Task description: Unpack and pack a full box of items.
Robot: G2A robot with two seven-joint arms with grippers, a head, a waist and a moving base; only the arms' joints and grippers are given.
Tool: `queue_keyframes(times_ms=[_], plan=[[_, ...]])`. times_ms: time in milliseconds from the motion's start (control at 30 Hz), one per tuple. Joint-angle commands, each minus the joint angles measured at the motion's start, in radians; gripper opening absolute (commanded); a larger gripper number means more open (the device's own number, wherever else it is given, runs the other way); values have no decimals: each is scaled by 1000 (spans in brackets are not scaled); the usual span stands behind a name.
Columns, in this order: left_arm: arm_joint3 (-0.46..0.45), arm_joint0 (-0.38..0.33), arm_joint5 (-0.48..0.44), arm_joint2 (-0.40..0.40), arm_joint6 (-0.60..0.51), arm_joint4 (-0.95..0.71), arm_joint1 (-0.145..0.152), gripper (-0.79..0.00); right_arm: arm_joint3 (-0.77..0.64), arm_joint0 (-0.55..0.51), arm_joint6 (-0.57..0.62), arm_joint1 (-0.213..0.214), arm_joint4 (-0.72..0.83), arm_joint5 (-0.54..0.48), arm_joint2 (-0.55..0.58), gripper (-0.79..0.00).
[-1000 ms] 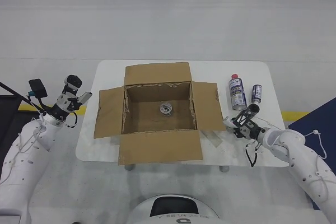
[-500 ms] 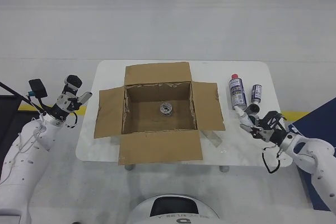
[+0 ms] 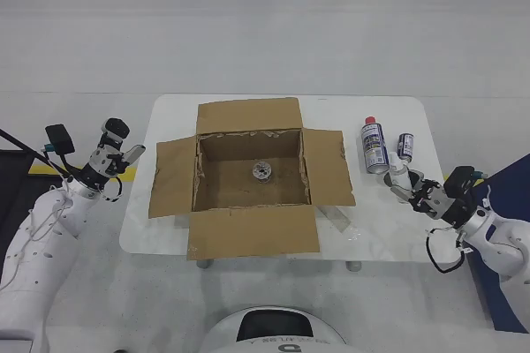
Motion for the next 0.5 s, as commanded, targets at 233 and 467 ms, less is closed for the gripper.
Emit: queue_keyframes(times_ms=[233,467], plan=[[0,0,0,0,0,0,0,0,4,-5,-71,-10,79,33,24,-785],[0,0,0,0,0,0,0,0,-232,137,72,-29,10,47,-118,-785]])
